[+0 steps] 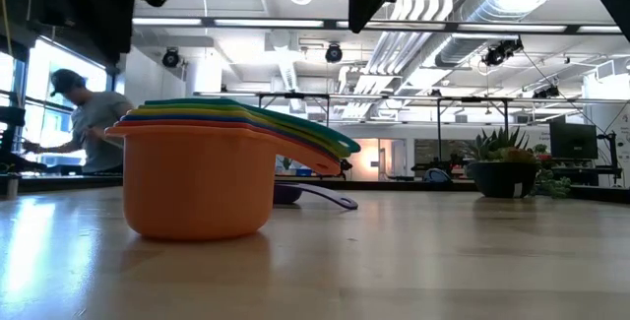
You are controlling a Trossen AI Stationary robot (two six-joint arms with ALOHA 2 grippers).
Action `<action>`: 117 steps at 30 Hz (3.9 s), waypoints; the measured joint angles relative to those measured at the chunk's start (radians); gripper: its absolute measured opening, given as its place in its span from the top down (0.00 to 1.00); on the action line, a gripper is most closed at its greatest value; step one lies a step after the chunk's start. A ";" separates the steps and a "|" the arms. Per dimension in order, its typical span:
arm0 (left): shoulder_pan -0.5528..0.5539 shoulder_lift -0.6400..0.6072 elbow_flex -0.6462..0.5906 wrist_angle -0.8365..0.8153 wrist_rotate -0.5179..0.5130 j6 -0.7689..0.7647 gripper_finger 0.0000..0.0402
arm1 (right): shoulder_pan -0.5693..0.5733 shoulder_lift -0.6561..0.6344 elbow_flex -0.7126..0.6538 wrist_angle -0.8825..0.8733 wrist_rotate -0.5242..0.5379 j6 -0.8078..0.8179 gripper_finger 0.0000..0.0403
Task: Nest measuring cups in basket
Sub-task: Stack the dark blue measuring cup on the light blue measuring cup
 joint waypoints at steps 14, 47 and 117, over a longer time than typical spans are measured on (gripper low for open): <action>0.125 -0.153 0.000 -0.339 -0.121 0.295 0.79 | 0.075 0.026 0.000 0.046 -0.010 0.153 0.69; 0.364 -0.414 -0.002 -0.425 -0.260 0.527 0.79 | 0.104 0.347 0.000 0.225 -0.077 0.288 0.67; 0.394 -0.421 -0.003 -0.420 -0.248 0.528 0.79 | 0.218 0.412 0.001 0.189 -0.090 0.146 1.00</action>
